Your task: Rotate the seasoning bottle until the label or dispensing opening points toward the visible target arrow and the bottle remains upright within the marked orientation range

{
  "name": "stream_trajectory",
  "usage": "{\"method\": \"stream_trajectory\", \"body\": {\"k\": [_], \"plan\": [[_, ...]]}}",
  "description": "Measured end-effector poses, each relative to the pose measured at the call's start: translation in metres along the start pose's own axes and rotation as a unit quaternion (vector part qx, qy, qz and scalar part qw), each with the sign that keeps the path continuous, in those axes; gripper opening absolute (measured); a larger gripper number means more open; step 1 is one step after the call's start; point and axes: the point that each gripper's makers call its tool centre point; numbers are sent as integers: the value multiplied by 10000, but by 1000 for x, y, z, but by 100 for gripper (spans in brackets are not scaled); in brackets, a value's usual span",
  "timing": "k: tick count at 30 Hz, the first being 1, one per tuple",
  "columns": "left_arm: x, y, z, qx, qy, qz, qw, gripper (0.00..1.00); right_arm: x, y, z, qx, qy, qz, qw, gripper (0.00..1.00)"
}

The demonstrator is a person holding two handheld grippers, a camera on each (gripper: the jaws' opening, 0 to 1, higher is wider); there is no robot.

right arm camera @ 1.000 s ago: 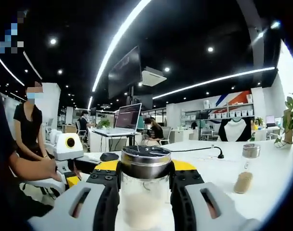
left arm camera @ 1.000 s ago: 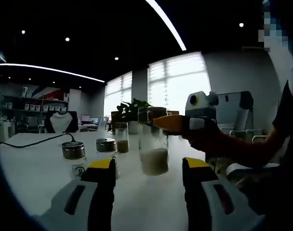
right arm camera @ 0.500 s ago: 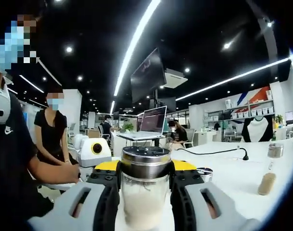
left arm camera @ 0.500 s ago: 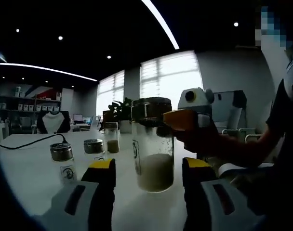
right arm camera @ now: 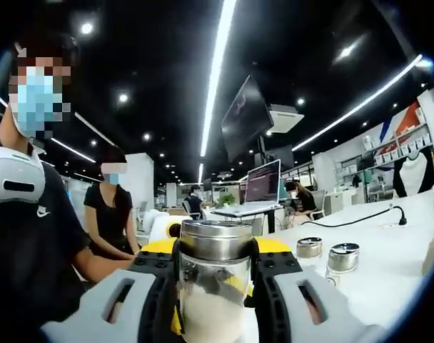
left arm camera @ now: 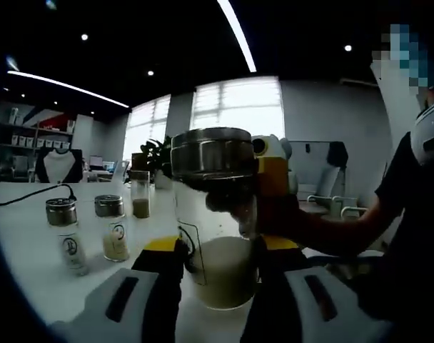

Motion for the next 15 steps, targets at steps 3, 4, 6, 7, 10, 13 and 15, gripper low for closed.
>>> {"method": "stream_trajectory", "body": {"k": [3,4,6,7,10,13,15], "plan": [[1,-5,-1,221,-61,-43,9997,43,1,4,0,-119,0,-19,9999,37],[1,-5,-1,281,-102,-39,9995,43,1,4,0,-126,4,-27,9999,37],[2,-8,-1,510,-161,108,9985,43,2,4,1,-207,68,-113,9997,37],[3,-12,-2,672,-178,194,9974,43,3,5,2,-302,77,-218,9993,37],[2,-24,-7,1222,-357,548,9903,42,1,10,5,-554,3,-307,9980,37],[2,-33,-11,1568,-386,559,9853,42,-2,20,9,-976,155,-201,9949,37],[-1,-37,-12,1742,-438,553,9822,42,-7,26,13,-1270,162,-248,9915,38]]}}
Point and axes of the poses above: the point that each gripper's makers call its tool centre point, and the gripper's own axes: z roughly forward along the fingers, y roughly to its right, x roughly out of its top, and after that the axes turned 4 degrees about -x, right-handed
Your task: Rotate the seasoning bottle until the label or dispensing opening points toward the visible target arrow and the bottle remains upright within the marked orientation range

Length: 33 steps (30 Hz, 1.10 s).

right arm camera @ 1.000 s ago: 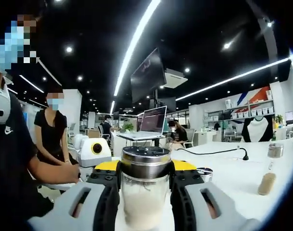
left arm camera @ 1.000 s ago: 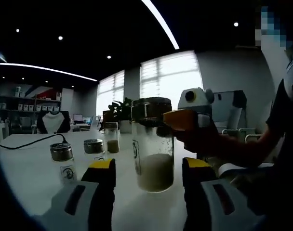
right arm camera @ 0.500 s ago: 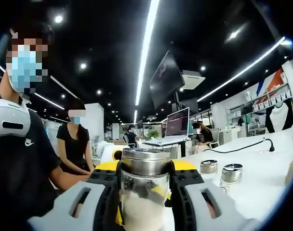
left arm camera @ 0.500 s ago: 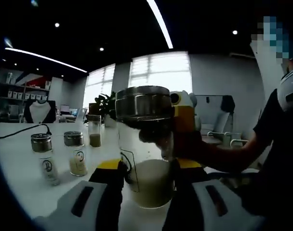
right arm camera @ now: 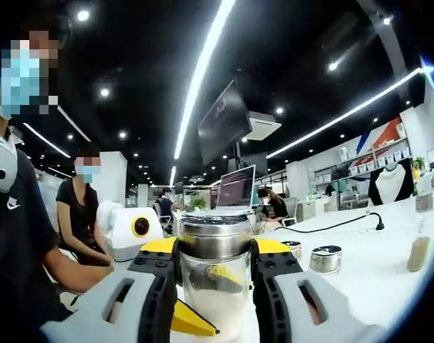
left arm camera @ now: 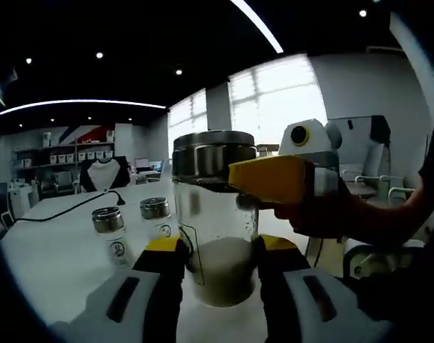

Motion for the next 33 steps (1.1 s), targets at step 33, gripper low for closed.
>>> {"method": "stream_trajectory", "body": {"k": [33], "plan": [[6,7,1,-372,433,-285,9980,41,-3,7,-4,-401,-587,-424,9966,38]]}}
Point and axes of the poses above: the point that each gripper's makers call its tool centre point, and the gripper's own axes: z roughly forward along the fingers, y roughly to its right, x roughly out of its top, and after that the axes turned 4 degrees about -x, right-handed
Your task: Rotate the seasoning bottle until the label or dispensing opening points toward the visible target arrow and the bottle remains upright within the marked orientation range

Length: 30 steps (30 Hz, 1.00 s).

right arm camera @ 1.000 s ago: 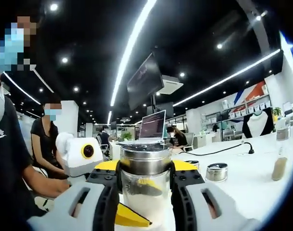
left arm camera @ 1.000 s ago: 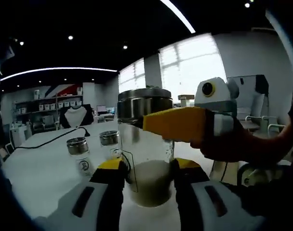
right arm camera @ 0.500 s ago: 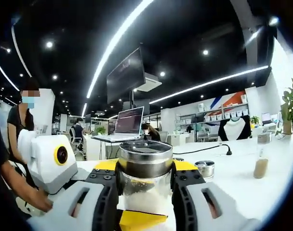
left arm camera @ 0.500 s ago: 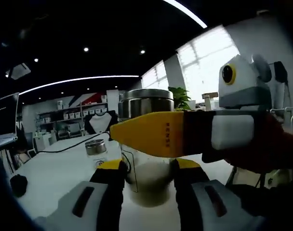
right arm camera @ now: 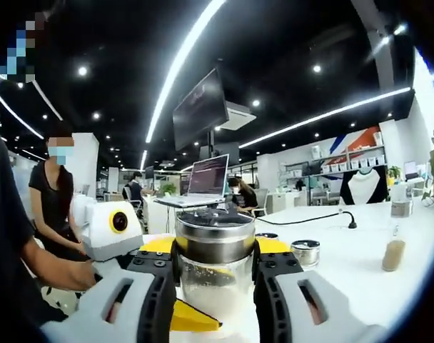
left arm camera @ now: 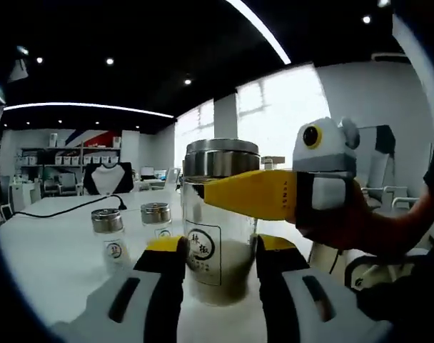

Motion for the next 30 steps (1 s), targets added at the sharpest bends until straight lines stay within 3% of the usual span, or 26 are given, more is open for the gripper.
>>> {"method": "stream_trajectory", "body": {"k": [7,9,10,15,23,27,30], "plan": [[8,14,-2,-654,205,-45,9976,41,9,-13,-12,752,180,-155,9969,38],[12,19,-4,-879,264,-133,9957,41,13,-18,-16,975,329,-144,9946,38],[15,25,-5,-1135,353,-250,9926,41,16,-21,-18,1096,426,-118,9930,38],[20,35,-9,-1517,455,-530,9860,40,25,-28,-30,1605,793,221,9836,38],[13,41,-6,-1779,434,-870,9792,40,20,-33,-29,1842,796,333,9791,38],[8,39,-2,-1719,459,-980,9792,41,15,-29,-26,1792,794,452,9796,38],[8,35,-1,-1493,454,-841,9842,40,14,-26,-24,1687,764,458,9816,38]]}}
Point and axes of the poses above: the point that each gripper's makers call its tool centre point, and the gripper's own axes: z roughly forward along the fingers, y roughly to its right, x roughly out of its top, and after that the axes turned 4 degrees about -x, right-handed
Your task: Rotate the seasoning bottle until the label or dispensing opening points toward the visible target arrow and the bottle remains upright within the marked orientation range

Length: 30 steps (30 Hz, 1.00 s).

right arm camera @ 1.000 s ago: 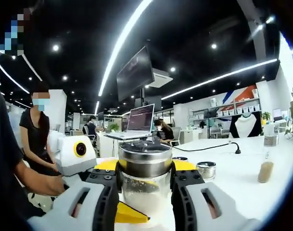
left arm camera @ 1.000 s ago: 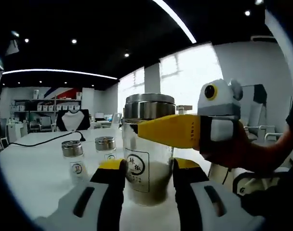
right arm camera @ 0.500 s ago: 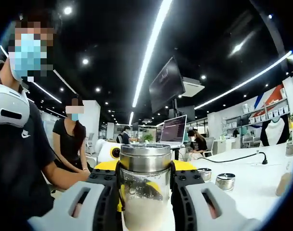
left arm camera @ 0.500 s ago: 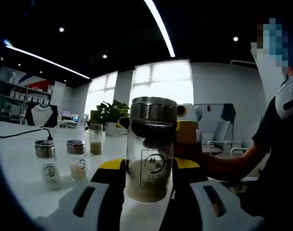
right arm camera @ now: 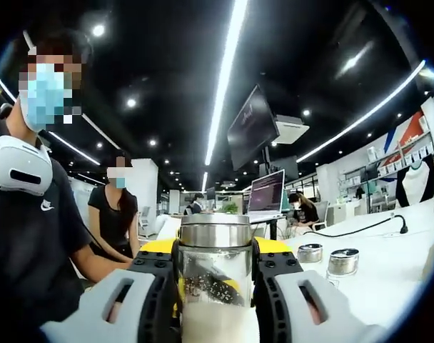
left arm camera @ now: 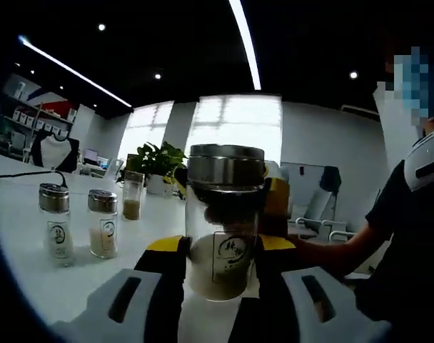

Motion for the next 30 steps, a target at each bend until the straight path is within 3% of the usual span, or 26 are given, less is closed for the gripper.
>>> {"method": "stream_trajectory", "body": {"k": [5,8,11,15,18,21,22,23,26,29,30], "plan": [[8,-9,-2,607,-90,539,9967,39,4,10,-2,-231,-7,61,9997,38],[8,-14,-3,921,-171,731,9929,39,3,15,0,-489,-109,-147,9986,38],[6,-22,-6,1327,-305,1074,9848,39,-2,19,5,-821,-364,-476,9948,39],[8,-30,-11,1813,-321,1266,9747,39,-6,27,11,-1286,-454,-522,9893,39],[8,-40,-17,2272,-402,1519,9611,39,-13,36,14,-1755,-695,-631,9800,38],[10,-54,-28,2989,-665,2186,9265,39,-18,40,17,-2098,-804,-586,9727,37],[9,-54,-29,3034,-690,2203,9245,39,-18,39,18,-2123,-801,-602,9721,37],[7,-52,-26,2955,-649,2116,9294,39,-19,39,19,-2139,-795,-649,9715,37],[7,-53,-27,2940,-613,2000,9326,39,-18,40,17,-2126,-853,-761,9704,37],[7,-53,-24,2733,-628,2042,9379,39,-17,44,13,-2131,-839,-705,9709,36],[4,-52,-20,2488,-649,1925,9470,39,-18,46,11,-2130,-878,-611,9712,36]]}}
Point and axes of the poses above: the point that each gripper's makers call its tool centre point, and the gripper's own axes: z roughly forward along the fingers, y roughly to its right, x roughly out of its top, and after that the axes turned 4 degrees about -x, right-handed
